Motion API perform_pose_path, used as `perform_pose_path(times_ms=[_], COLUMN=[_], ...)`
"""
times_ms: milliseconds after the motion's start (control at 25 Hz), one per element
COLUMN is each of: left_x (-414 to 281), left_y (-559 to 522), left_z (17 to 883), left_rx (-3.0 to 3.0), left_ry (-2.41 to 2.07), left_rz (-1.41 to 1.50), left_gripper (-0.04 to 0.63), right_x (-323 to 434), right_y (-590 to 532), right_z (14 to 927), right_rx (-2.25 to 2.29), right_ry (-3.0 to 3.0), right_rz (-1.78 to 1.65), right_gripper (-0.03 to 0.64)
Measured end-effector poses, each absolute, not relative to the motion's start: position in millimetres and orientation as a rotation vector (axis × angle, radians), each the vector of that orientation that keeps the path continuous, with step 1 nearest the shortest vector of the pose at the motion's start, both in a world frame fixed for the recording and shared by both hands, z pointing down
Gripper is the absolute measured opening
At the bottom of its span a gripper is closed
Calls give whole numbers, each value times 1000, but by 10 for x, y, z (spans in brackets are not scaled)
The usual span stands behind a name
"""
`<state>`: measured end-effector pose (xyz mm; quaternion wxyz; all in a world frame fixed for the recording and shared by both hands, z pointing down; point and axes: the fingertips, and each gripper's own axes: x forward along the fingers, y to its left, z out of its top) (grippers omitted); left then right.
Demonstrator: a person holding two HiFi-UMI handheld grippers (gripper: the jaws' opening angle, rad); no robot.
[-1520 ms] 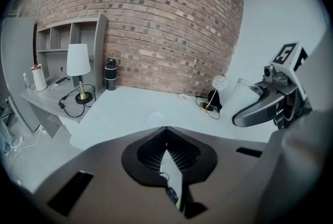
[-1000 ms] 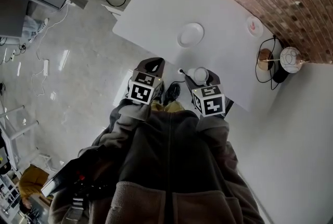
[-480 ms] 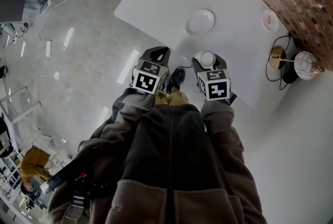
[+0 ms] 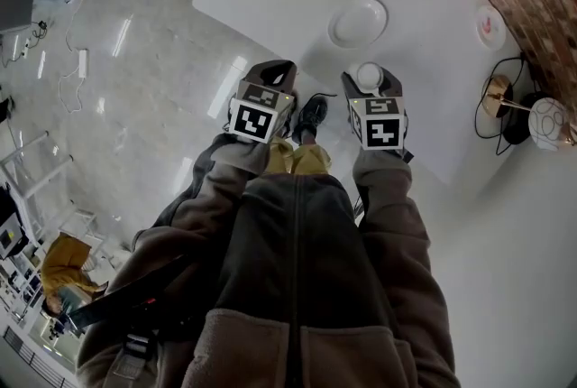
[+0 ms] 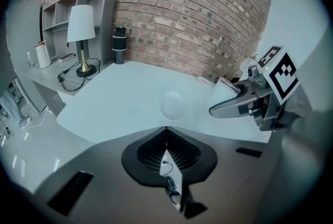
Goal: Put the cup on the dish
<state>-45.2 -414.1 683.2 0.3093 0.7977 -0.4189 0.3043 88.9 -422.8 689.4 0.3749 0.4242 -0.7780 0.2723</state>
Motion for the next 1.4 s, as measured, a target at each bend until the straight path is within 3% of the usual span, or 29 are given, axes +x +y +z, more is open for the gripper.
perform_pose_path(times_ms=[1400], left_x=[-666], left_y=[-4263], left_z=[7562], left_rx=[1946], left_ry=[-1060], left_rz=[857], left_gripper=[5], right_x=[835], right_y=[-5318], right_z=[7978], right_rx=[1116], right_ry=[-1938], right_rz=[701], right_gripper=[255])
